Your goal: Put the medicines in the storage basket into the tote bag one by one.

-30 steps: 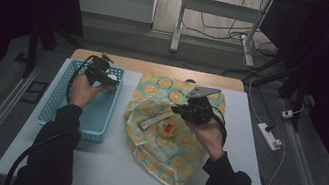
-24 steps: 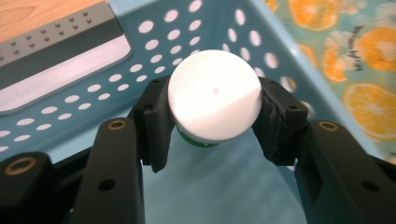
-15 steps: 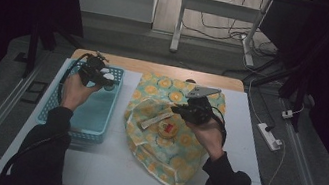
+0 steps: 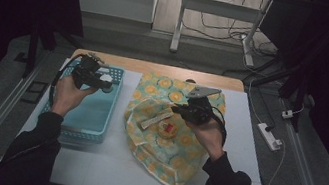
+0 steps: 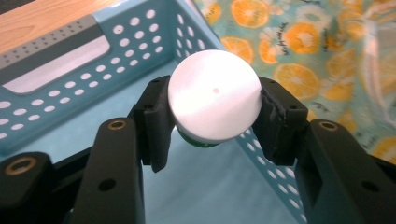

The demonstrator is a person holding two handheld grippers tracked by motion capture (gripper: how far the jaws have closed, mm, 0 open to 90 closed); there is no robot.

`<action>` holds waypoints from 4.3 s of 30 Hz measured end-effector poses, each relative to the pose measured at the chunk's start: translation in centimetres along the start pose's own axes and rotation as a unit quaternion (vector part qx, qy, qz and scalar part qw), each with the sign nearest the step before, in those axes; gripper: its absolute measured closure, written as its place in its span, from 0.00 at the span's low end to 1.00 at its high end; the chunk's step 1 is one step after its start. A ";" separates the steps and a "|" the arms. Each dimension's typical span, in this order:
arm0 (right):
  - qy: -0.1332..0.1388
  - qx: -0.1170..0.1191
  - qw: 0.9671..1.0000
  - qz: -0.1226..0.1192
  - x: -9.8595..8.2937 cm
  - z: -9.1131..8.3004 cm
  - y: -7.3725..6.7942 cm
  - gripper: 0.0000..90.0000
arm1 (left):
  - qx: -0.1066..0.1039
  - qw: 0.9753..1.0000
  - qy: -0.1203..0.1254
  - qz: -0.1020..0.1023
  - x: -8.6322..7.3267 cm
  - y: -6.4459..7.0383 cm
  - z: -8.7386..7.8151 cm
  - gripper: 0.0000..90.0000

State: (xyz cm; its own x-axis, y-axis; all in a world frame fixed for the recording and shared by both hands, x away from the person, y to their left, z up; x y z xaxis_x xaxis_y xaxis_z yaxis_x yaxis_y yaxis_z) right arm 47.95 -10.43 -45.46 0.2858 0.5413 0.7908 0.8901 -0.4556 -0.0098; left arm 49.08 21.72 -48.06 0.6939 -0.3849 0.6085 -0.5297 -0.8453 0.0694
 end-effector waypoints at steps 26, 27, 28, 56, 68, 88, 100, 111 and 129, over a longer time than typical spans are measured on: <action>-0.002 0.000 1.000 0.001 -0.1 0.1 0.0 0.99 | -0.062 0.996 0.020 0.057 -0.7 6.6 -2.3 0.57; -0.001 0.000 1.000 0.001 -0.1 0.1 0.0 0.99 | -0.065 0.996 0.021 0.060 -0.7 7.0 -2.3 0.56; -0.001 0.000 1.000 0.001 -0.1 0.1 0.0 0.99 | -0.067 0.996 0.023 0.062 -0.6 7.3 -2.3 0.56; 0.004 -0.002 1.000 0.000 0.1 -0.1 0.0 0.99 | -0.139 0.981 0.015 0.132 0.7 15.5 0.9 0.56; 0.008 -0.003 1.000 -0.001 0.2 -0.2 -0.1 0.99 | -0.151 0.976 0.003 0.158 1.6 18.0 3.1 0.56; 0.006 -0.002 1.000 -0.002 0.2 -0.2 -0.2 0.99 | -0.131 0.979 -0.007 0.156 3.8 18.5 7.2 0.56; 0.003 -0.001 1.000 -0.003 0.1 0.0 -0.2 0.99 | -0.118 0.984 -0.001 0.134 4.7 17.5 8.9 0.56; 0.000 -0.002 1.000 0.000 0.0 0.1 0.0 0.99 | -0.128 0.982 -0.004 0.136 5.0 18.1 10.6 0.56; -0.002 -0.003 1.000 0.001 -0.1 0.2 0.1 0.99 | -0.154 0.980 0.020 0.128 5.4 18.5 9.8 0.35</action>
State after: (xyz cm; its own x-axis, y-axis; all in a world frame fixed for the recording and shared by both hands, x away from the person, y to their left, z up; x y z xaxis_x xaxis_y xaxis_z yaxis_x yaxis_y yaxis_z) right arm 48.07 -10.43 -45.67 0.2883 0.5433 0.7885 0.8877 -0.4604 -0.0074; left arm 47.77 0.37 -51.22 0.5031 -0.5491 0.6674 -0.8098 -0.5692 0.1421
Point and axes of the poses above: each handheld gripper's, and its own axes: z roughly forward along the jaws, x roughly out of its top, y roughly to its right, the point moved 6 cm from there along z, roughly forward along the jaws, and after that the axes turned 2 degrees about z, right-handed, at the moved point
